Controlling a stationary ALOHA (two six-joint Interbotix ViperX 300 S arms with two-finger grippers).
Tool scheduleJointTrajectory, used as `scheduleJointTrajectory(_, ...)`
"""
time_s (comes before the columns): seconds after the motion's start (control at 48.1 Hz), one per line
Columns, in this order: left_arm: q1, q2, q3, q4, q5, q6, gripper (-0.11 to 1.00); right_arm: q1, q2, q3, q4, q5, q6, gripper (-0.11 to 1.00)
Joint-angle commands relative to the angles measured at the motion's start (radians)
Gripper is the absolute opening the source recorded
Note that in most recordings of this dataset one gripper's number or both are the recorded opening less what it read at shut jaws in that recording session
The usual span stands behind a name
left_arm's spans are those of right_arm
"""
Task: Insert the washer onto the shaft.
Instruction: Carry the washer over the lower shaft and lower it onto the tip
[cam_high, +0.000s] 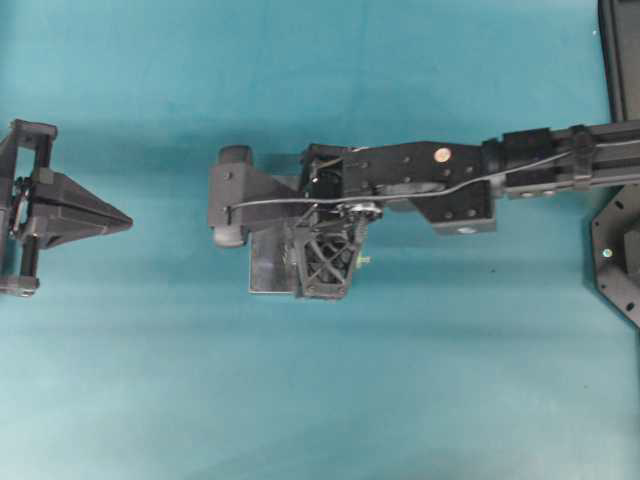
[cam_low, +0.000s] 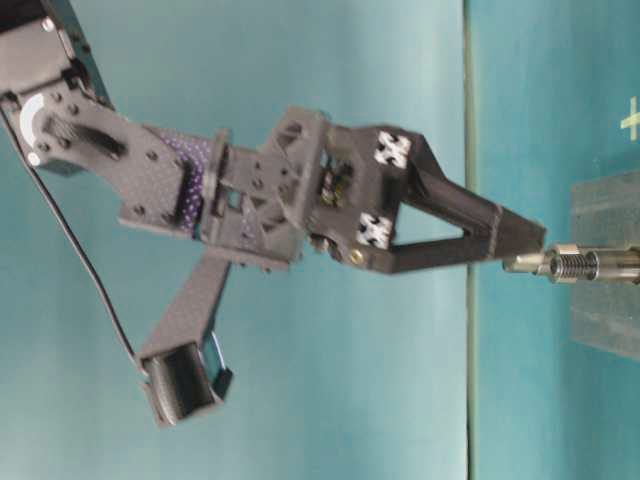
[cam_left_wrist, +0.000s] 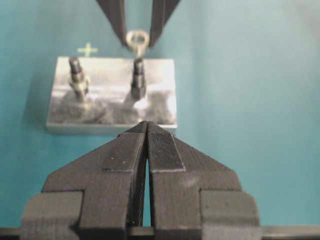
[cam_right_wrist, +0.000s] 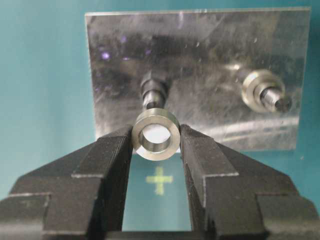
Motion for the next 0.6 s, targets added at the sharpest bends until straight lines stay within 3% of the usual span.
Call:
scheduleJointTrajectory(0.0,0.000,-0.005,-0.009,0.003,-0.006,0.000,0.00,0.005,-0.011,-0.032,-0.002,-0.005,0.000,0.34)
scheduleJointTrajectory(0.582,0.000,-0.011,-0.005,0.002,-0.006,0.000,0.00,0.011,0.048,-0.055,-0.002,0.002,0.000,0.34)
